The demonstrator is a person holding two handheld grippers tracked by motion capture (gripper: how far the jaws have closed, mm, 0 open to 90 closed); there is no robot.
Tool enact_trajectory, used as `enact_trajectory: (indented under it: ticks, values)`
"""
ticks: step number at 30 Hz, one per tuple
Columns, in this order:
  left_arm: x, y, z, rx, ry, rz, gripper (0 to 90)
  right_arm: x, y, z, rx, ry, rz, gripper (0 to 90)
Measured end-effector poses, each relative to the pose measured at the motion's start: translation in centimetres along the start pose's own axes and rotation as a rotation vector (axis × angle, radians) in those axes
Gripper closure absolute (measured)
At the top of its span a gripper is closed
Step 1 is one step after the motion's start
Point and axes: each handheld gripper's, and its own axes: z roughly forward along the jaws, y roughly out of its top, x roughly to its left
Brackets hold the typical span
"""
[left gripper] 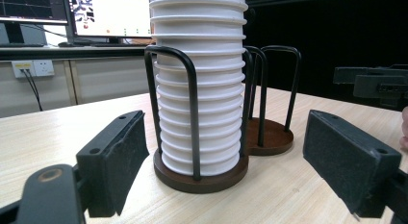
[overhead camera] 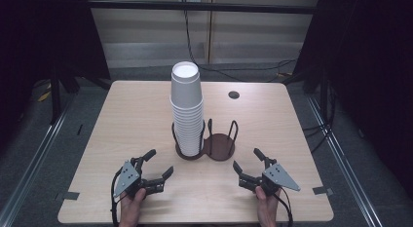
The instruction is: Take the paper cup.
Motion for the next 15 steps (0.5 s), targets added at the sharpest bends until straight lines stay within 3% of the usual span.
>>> enact_trajectory:
  ticks: [15]
  values:
    - [0.1,0.04,-0.01,0.002,-0.003,0.016,15.6,-0.22,0.18,0.14,0.05,0.009,0.031,13.4]
